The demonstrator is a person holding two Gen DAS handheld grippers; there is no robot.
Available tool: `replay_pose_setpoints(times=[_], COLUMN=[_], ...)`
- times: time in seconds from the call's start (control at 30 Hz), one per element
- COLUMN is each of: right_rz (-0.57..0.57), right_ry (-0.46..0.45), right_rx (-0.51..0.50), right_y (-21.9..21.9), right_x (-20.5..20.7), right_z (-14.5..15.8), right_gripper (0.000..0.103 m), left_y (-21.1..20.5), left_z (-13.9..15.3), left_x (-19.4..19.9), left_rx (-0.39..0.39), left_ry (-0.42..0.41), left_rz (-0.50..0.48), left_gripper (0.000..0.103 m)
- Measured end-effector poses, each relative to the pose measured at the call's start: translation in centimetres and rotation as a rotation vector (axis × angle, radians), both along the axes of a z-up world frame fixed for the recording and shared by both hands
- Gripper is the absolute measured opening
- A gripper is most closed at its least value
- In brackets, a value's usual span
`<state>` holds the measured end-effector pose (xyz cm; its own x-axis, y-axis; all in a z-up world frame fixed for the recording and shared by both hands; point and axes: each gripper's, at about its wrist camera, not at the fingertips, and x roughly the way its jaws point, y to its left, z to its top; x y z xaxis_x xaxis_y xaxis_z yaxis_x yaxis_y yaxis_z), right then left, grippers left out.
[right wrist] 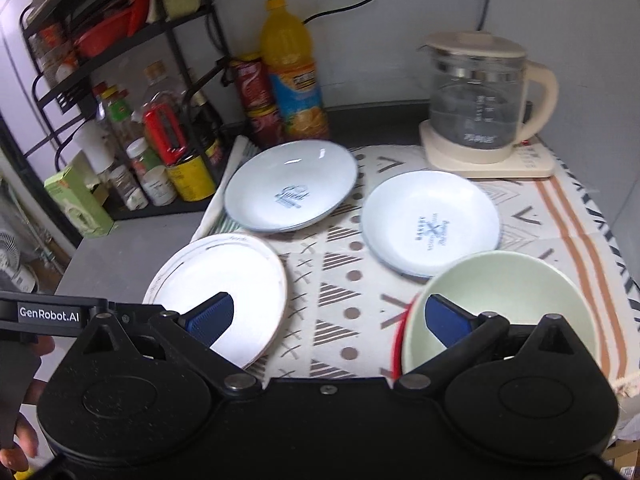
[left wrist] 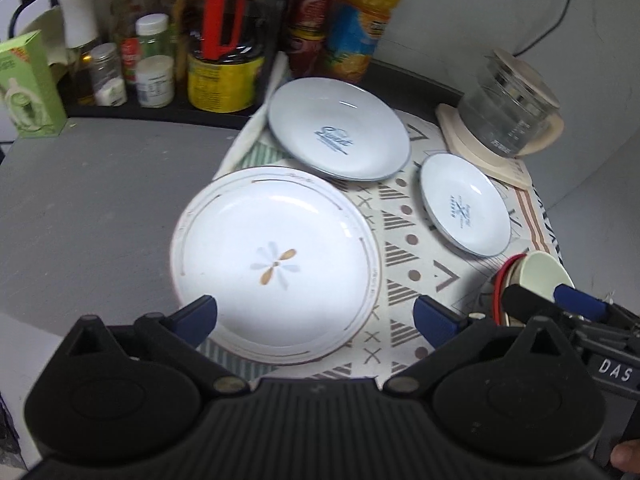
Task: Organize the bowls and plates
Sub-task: 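Move both grippers back toward the white plates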
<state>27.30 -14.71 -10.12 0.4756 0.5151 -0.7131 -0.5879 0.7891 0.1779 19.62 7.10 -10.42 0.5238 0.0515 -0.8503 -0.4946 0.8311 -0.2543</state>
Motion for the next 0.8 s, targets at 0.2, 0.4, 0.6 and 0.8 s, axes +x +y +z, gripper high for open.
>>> replay_pose_setpoints(times=[0.2,0.4,0.6,0.8], right_rz=[0.061,0.109,0.087,0.026], right_ry=[0.017,0.036,0.050,0.062], right_rx=[0.002,-0.011,-0.025,-0.005], right_y=[2.5,4.4,5.0,4.5], right_x=[-0.8,-0.9,-0.2,1.1], right_z=[-0.5,-0.7,-0.9,-0.9], right_gripper=[0.103,0.103,0.103,0.103], left_y=[1.9,3.7,4.9,5.6], left_z=[0.0,-0.3,-0.7,-0.9], left_x=[-2.1,-3.1,-3.4,-3.0], left_rx=[0.003,-0.004,-0.012,-0.011], left_ry=[0.014,0.035,0.058,0.031], left_rz=[0.081,0.124,0.153,0.176], left_gripper=[0.103,0.103,0.103,0.103])
